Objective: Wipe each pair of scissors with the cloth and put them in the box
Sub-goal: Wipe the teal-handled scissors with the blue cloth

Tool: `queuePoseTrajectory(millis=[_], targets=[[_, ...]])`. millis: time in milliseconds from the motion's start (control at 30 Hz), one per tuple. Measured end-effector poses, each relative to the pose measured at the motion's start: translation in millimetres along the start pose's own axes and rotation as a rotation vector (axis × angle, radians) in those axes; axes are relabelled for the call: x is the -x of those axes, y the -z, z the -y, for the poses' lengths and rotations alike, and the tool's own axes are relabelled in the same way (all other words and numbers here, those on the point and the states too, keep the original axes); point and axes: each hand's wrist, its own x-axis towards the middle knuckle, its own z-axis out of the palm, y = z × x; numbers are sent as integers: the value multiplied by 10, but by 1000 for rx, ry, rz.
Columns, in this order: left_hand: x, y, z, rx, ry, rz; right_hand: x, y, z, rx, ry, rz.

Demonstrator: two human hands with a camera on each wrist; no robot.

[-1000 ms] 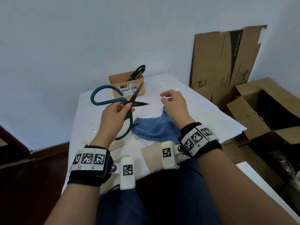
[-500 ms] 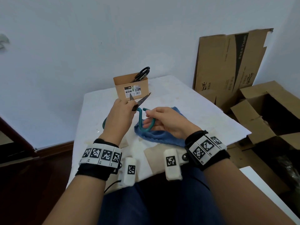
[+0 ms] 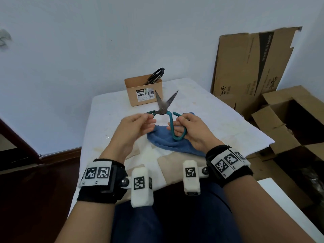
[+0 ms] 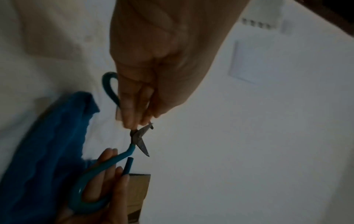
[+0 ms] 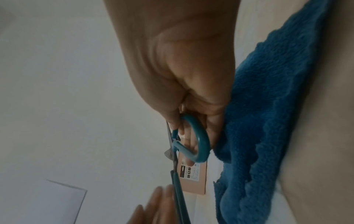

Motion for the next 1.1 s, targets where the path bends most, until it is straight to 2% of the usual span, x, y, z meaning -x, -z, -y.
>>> queuePoseTrajectory(millis=[67, 133, 233, 333, 433, 533, 667, 700, 733, 833, 900, 967, 1100], targets=[[-13, -53, 98, 208, 179, 37, 15, -12, -10, -14, 14, 5], [-12, -132, 168, 412, 283, 43, 23, -28, -16, 2, 28, 24], [-13, -273, 188, 622, 341, 46, 45, -52, -25, 45, 57, 73], [-6, -349, 129, 686, 320, 41, 79, -77, -29, 68, 61, 119], [8, -276, 79, 541, 271, 69, 75, -71, -6, 105, 67, 106], [37, -111, 32, 114, 143, 67, 60, -38, 36, 113, 103, 52], [-31, 139, 31, -323, -129, -236, 43, -1, 21, 147, 122, 4], [-53, 179, 47, -399, -153, -267, 42, 6, 10, 145, 121, 2], [-59, 199, 60, -446, -145, -237, 40, 12, 2, 145, 119, 1], [-91, 180, 114, -410, -47, 58, 51, 9, 6, 176, 115, 15], [-88, 138, 105, -254, 20, 184, 63, -7, 17, 215, 119, 36], [-71, 101, 97, -65, 79, 195, 67, -21, 26, 243, 124, 44], [-32, 76, 109, 94, 131, 182, 52, -31, 57, 287, 128, 58]])
